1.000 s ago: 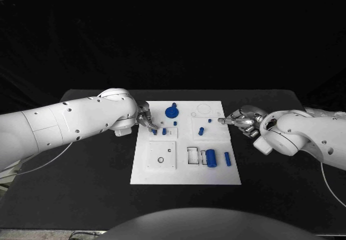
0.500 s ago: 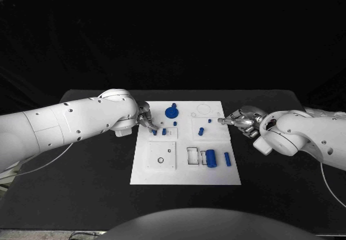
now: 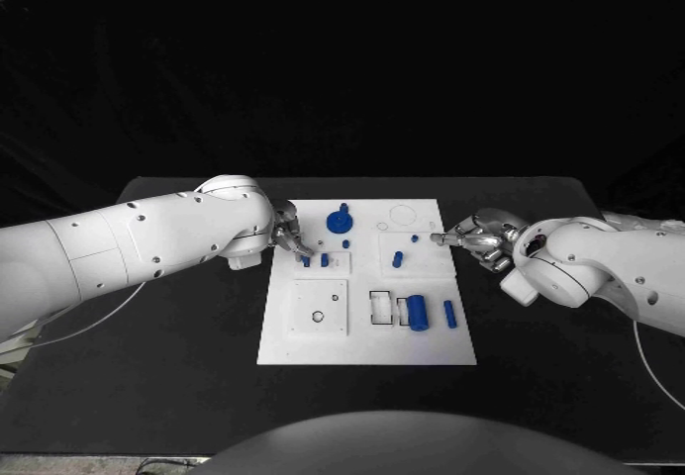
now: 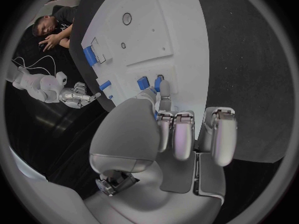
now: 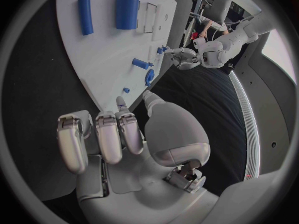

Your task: Assemble the parts on the task board

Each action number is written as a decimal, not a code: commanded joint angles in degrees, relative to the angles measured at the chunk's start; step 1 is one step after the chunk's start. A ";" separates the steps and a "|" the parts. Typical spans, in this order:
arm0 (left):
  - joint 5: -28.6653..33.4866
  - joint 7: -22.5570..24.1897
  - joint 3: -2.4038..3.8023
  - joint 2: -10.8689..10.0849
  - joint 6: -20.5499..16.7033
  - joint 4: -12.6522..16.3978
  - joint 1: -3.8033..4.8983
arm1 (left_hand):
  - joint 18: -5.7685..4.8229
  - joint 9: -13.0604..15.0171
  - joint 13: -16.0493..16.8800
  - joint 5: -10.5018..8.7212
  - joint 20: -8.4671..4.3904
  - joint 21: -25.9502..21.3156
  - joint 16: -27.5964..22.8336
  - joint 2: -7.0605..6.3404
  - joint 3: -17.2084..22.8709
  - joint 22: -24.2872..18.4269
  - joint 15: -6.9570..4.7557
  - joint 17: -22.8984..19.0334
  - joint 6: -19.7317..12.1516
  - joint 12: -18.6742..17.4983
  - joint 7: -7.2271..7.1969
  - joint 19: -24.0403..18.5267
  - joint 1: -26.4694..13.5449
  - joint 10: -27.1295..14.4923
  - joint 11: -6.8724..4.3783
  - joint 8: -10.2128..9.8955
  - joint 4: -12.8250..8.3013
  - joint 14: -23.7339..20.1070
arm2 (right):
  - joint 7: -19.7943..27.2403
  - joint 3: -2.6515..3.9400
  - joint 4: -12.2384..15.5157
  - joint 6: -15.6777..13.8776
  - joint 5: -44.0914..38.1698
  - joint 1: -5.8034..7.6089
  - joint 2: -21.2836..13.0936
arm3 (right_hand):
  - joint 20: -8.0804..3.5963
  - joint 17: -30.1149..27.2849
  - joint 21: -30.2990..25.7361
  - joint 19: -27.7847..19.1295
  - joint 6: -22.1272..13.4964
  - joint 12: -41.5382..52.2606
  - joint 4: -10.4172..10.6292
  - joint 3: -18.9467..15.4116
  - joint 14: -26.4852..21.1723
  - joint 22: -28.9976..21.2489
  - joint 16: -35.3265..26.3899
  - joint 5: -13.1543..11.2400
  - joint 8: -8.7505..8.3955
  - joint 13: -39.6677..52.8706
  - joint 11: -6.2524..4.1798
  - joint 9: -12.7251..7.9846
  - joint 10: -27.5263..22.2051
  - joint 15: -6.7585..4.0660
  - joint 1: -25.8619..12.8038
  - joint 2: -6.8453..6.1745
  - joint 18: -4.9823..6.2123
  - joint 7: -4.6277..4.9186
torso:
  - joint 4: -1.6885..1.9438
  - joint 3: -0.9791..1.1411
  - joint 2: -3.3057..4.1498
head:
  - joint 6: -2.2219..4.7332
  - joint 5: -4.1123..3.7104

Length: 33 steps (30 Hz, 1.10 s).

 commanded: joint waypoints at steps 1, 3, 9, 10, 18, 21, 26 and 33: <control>-0.75 -0.38 -0.02 0.02 1.63 0.15 -0.07 | -0.42 0.03 15.07 -0.13 0.25 0.14 0.15 -0.95 -1.23 15.09 0.17 15.07 -0.17 0.34 -0.10 6.02 -3.09 6.05 -0.17 0.14 -0.44 6.07 | 0.20 -0.01 0.09 0.60 -0.09 -0.04 0.05 | 0.54 15.09 0.26 6.00 -0.40 0.16 0.16 -0.22 5.97 15.06 0.23 0.39 0.25 15.09 0.32 0.10 6.01 0.47 -0.16 0.66 -0.38 0.44 | 0.00 0.01 -0.03 | -0.03 -0.08; -1.38 -0.93 -0.02 -0.08 1.63 0.29 -0.08 | -0.42 -0.14 15.07 -0.24 -0.40 0.14 0.15 -1.99 -3.42 15.09 0.78 15.07 0.06 0.34 0.14 6.02 -7.28 6.05 0.00 0.02 -0.36 6.07 | 0.19 -0.01 0.09 0.62 -0.08 -0.04 0.05 | 0.54 15.09 0.26 6.00 -0.40 0.16 0.16 -0.22 5.97 15.06 0.23 0.39 0.25 15.09 0.32 0.10 6.01 0.47 -0.16 0.66 -0.38 0.44 | 0.02 0.01 -0.01 | 0.01 -0.08; -2.60 -1.79 -0.02 -0.23 1.43 0.48 -0.13 | -0.42 -0.64 15.07 0.26 -1.30 0.14 0.15 -4.31 -9.71 15.09 1.32 15.07 0.63 0.34 0.33 6.02 -16.11 6.05 0.26 -0.28 -0.10 6.07 | 0.24 -0.01 0.04 0.65 -0.05 -0.04 0.05 | 0.54 15.09 0.26 6.00 -0.40 0.16 0.16 -0.22 5.97 15.06 0.23 0.39 0.25 15.09 0.32 0.10 6.01 0.47 -0.16 0.66 -0.38 0.44 | 0.02 0.01 -0.04 | 0.05 -0.10; -2.73 -1.89 -0.02 -0.25 1.43 0.52 -0.14 | -0.42 -0.73 15.07 0.48 -1.46 0.14 0.15 -4.55 -11.13 15.09 1.33 15.07 0.74 0.34 0.30 6.02 -17.22 6.05 0.21 -0.34 -0.07 6.07 | 0.24 -0.01 0.04 0.65 -0.04 -0.05 0.05 | 0.54 15.09 0.26 6.00 -0.41 0.16 0.17 -0.23 5.97 15.06 0.23 0.40 0.25 15.09 0.33 0.10 6.01 0.47 -0.17 0.68 -0.38 0.45 | 0.02 0.02 -0.02 | 0.13 -0.11; -3.06 -1.37 -0.02 -0.55 -0.03 0.77 -0.17 | -0.42 -0.85 15.07 0.82 -1.78 0.14 0.15 -3.79 -14.28 15.09 1.12 15.07 0.92 0.34 0.35 6.02 -19.88 6.05 0.23 -0.50 -0.06 6.07 | 0.25 -0.01 -0.02 0.69 -0.01 -0.08 0.06 | 0.55 15.09 0.26 6.00 -0.42 0.16 0.18 -0.23 5.97 15.06 0.23 0.40 0.25 15.09 0.33 0.11 6.01 0.47 -0.17 0.69 -0.38 0.45 | 0.06 0.00 0.01 | 0.37 -0.07; -2.76 -0.68 -0.02 -0.74 -1.16 0.87 -0.17 | -0.42 -0.80 15.07 0.72 -1.78 0.14 0.15 -3.05 -14.54 15.09 1.01 15.07 1.06 0.34 0.34 6.02 -20.68 6.05 0.22 -0.45 -0.08 6.07 | 0.23 -0.01 -0.07 0.71 -0.01 -0.09 0.08 | 0.55 15.09 0.26 6.00 -0.42 0.16 0.18 -0.23 5.97 15.06 0.23 0.40 0.25 15.09 0.33 0.11 6.01 0.47 -0.17 0.69 -0.38 0.45 | 0.04 0.01 -0.02 | 0.37 -0.03; -1.98 -0.06 -0.02 -0.95 -2.07 0.92 -0.17 | -0.42 -0.64 15.07 -1.11 -1.77 0.14 0.15 -0.95 -15.13 15.09 0.89 15.07 1.11 0.34 0.43 6.02 -23.56 6.05 0.28 -0.41 -0.14 6.07 | 0.22 -0.01 -0.14 0.70 -0.01 -0.11 0.12 | 0.55 15.09 0.26 6.00 -0.42 0.16 0.18 -0.23 5.97 15.06 0.23 0.40 0.25 15.09 0.33 0.11 6.01 0.47 -0.17 0.69 -0.38 0.45 | 0.04 -0.02 -0.02 | 0.39 -0.05; -0.52 0.94 -0.02 -1.30 -3.40 1.04 -0.18 | -0.42 -0.55 15.07 -1.51 -1.73 0.14 0.15 -0.15 -15.07 15.09 0.86 15.07 1.11 0.34 0.41 6.02 -23.77 6.05 0.27 -0.39 -0.23 6.07 | 0.22 -0.01 -0.22 0.67 -0.01 -0.16 0.15 | 0.56 15.09 0.26 6.00 -0.47 0.16 0.22 -0.25 5.97 15.06 0.23 0.42 0.25 15.09 0.35 0.11 6.01 0.49 -0.18 0.74 -0.38 0.48 | 0.01 -0.01 -0.05 | 0.56 -0.07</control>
